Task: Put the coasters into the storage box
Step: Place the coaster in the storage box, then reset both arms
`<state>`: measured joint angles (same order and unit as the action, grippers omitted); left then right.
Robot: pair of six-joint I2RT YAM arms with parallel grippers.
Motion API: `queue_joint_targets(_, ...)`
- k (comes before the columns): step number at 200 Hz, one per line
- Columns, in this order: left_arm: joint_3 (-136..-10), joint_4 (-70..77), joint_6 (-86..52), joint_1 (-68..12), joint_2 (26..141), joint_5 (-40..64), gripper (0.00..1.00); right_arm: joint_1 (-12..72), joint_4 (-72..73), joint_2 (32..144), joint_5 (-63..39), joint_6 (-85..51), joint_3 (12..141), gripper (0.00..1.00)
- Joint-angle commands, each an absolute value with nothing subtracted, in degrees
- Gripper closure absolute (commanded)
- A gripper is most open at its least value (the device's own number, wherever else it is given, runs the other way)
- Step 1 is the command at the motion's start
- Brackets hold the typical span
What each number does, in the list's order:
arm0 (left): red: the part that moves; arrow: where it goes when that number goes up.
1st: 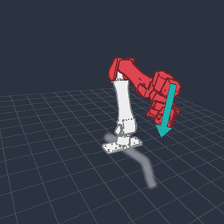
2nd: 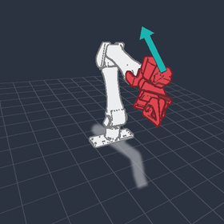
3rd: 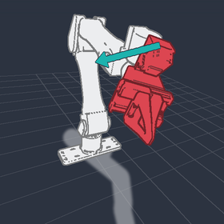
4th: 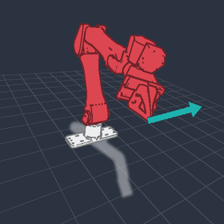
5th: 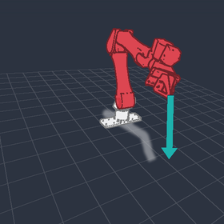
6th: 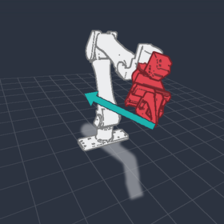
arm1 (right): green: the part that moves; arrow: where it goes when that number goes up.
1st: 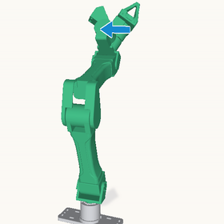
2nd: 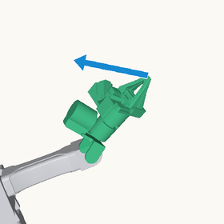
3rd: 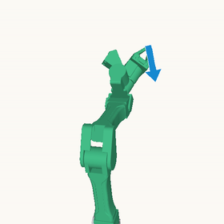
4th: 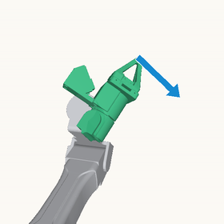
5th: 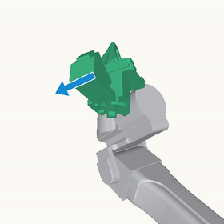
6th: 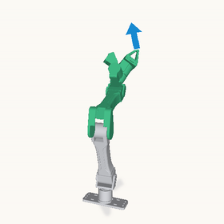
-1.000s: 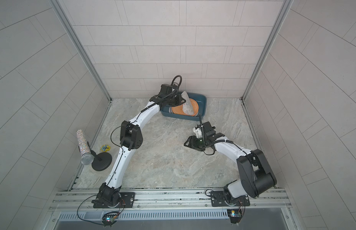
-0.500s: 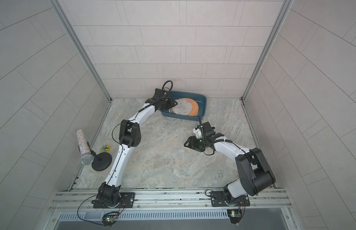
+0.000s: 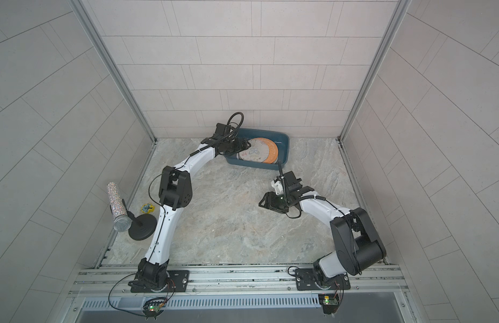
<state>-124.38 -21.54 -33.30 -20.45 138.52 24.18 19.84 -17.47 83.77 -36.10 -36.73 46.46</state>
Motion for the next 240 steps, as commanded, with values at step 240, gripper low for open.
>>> queue_joint_targets(240,-36.3,7.6,-4.8,-4.7,71.8,-10.0,0.0,5.6,5.8,81.3,2.6,-7.1,44.4,0.0)
